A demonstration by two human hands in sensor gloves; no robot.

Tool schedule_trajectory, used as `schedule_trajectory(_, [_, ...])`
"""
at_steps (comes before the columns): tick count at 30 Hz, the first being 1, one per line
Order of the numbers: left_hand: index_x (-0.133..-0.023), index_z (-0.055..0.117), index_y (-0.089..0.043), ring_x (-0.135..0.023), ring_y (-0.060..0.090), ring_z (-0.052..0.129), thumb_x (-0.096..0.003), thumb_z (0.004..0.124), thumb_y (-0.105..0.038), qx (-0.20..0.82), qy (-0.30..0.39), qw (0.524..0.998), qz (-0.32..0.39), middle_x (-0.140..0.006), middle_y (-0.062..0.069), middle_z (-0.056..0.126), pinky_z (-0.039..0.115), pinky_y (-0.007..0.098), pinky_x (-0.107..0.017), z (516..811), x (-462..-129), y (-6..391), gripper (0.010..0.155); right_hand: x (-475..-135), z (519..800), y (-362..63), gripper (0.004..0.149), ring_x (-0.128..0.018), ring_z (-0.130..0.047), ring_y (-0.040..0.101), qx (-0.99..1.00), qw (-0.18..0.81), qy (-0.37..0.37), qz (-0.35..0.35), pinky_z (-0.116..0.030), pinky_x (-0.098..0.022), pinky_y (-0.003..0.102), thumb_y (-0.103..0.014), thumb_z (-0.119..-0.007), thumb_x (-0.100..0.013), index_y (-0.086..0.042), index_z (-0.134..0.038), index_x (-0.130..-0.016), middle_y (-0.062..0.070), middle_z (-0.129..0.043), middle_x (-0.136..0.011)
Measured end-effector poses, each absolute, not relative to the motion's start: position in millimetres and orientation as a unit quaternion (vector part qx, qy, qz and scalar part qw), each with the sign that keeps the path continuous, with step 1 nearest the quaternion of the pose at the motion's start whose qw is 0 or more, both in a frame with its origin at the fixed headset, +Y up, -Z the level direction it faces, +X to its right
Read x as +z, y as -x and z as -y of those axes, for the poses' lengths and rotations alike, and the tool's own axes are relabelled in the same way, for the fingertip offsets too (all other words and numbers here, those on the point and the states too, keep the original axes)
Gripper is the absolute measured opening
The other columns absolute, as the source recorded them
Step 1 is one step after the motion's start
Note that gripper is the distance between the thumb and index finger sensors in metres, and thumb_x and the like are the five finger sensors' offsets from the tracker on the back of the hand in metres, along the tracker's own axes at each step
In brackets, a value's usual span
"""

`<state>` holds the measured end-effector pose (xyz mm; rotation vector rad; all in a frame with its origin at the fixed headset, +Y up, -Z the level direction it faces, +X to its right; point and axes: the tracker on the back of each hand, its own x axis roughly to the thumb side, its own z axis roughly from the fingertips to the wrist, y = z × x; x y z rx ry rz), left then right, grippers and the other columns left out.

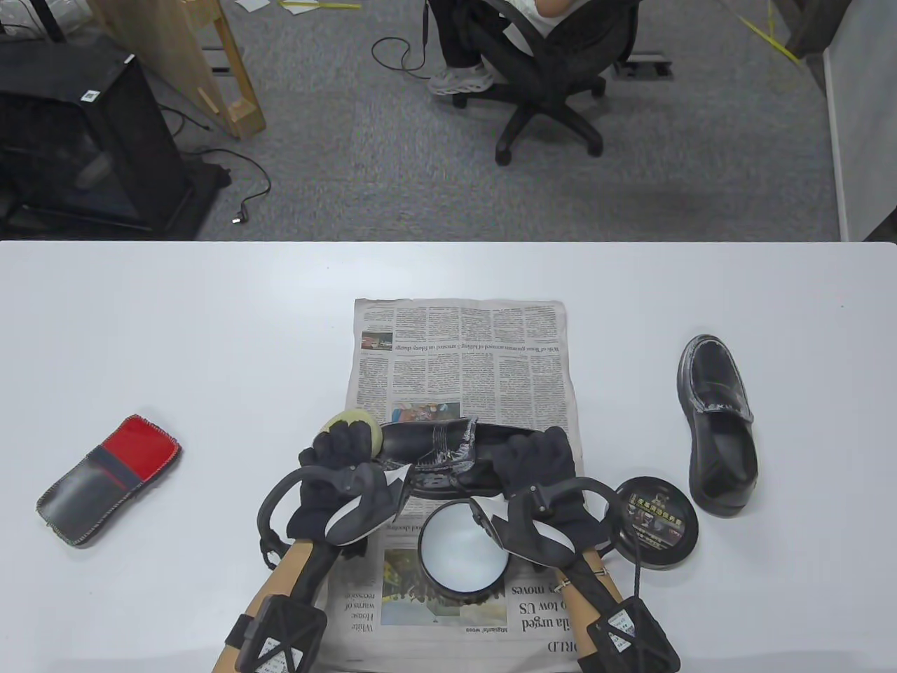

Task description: Dip and apply leather care cream with polishing sponge on shoes

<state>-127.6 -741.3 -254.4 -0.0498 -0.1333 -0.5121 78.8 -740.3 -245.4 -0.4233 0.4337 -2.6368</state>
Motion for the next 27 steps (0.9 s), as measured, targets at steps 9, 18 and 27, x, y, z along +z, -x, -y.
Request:
schedule_trajectory(9, [-0.115,0.044,-0.019,-0.105,0.033,0.068,-0.0637,0.062,-0.032,-0.158,-0.002,0.979,0.128,-0.121,0.011,0.058,0.066,0.051,-0.076,732.2,-260.2,104.0,0.056,-246.0,741.2,-79.3,0.039,-0.085,-0.082,0.019,-0.953,0.209,0.154,-0.155,-0.056,-0.076,0.05,-0.043,-0.068,-0.054,-0.036,-0.065,-0.092,-0.008,-0.077,-0.096])
schedule_trajectory(18, [-0.115,0.045,-0.019,-0.104,0.033,0.071,-0.0639,0.062,-0.031,-0.171,0.046,0.983,0.04,-0.12,0.012,0.06,0.069,0.051,-0.075,743.2,-285.6,128.4,0.055,-245.9,741.8,-78.9,0.039,-0.085,-0.082,0.019,-0.952,0.212,0.153,-0.156,-0.056,-0.076,0.049,-0.043,-0.068,-0.054,-0.036,-0.065,-0.092,-0.008,-0.077,-0.096])
schedule_trajectory(27, [-0.115,0.047,-0.02,-0.104,0.033,0.071,-0.0635,0.063,-0.031,-0.145,0.03,0.989,-0.008,-0.12,0.011,0.062,0.068,0.052,-0.075,727.7,-262.8,183.9,0.055,-246.2,742.7,-79.7,0.039,-0.085,-0.082,0.019,-0.953,0.209,0.155,-0.156,-0.056,-0.076,0.05,-0.043,-0.067,-0.054,-0.036,-0.065,-0.093,-0.008,-0.077,-0.096])
